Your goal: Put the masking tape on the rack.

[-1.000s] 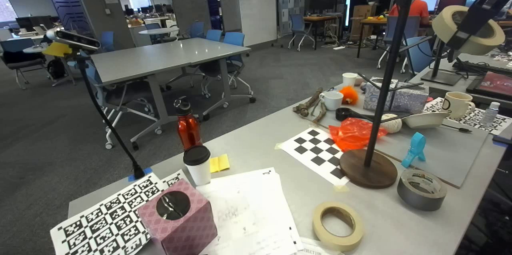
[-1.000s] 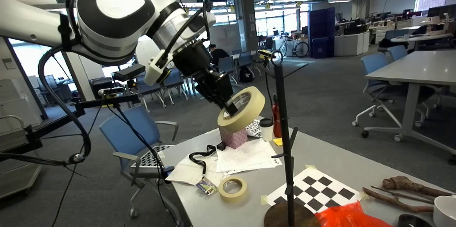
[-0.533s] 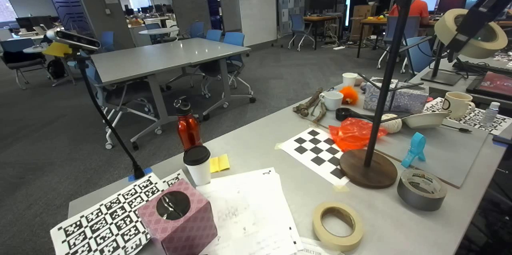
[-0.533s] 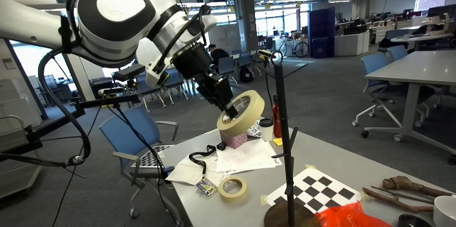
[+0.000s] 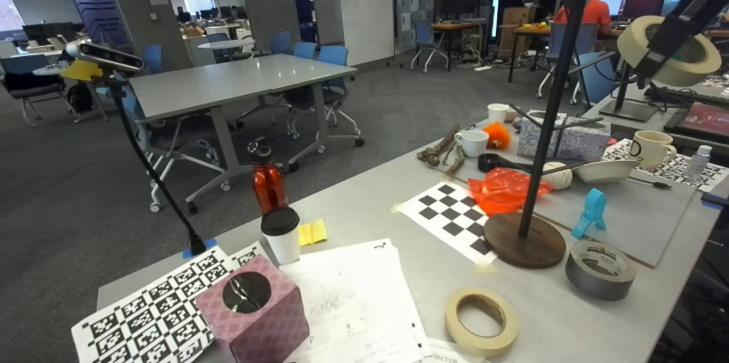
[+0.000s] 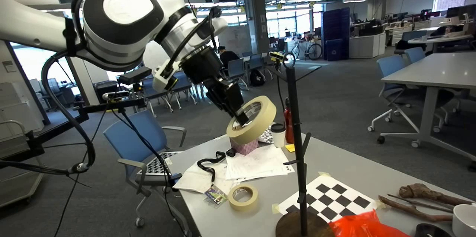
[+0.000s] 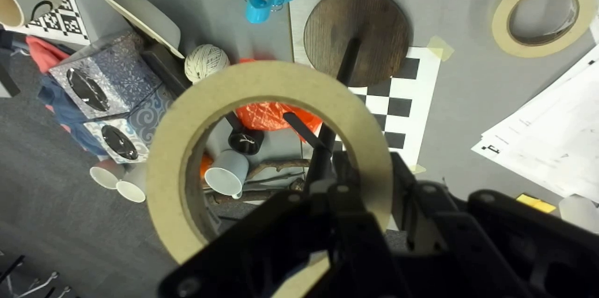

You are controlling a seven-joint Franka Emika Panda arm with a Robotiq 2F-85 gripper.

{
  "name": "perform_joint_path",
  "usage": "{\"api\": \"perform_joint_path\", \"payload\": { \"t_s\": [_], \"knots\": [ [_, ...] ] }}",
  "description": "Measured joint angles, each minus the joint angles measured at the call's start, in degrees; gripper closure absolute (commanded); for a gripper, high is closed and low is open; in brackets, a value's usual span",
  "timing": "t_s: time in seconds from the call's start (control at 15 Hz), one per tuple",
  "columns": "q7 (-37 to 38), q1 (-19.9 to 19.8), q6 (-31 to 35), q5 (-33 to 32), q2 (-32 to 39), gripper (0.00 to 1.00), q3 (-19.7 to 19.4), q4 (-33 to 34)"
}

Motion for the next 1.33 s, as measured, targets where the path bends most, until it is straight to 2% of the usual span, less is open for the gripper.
{"api": "perform_joint_path", "payload": {
  "t_s": [0.4,0.73,1.33],
  "knots": [
    [0.0,-1.4,0.0,0.0,0.1,0.95,-0.6,0.2],
    [-1.4,-2.8,0.0,1.0,0.1,0.95,-3.2,1.1],
    [-18.4,-1.7,0.0,14.7,2.4,0.95,-7.9,3.9]
  ]
}}
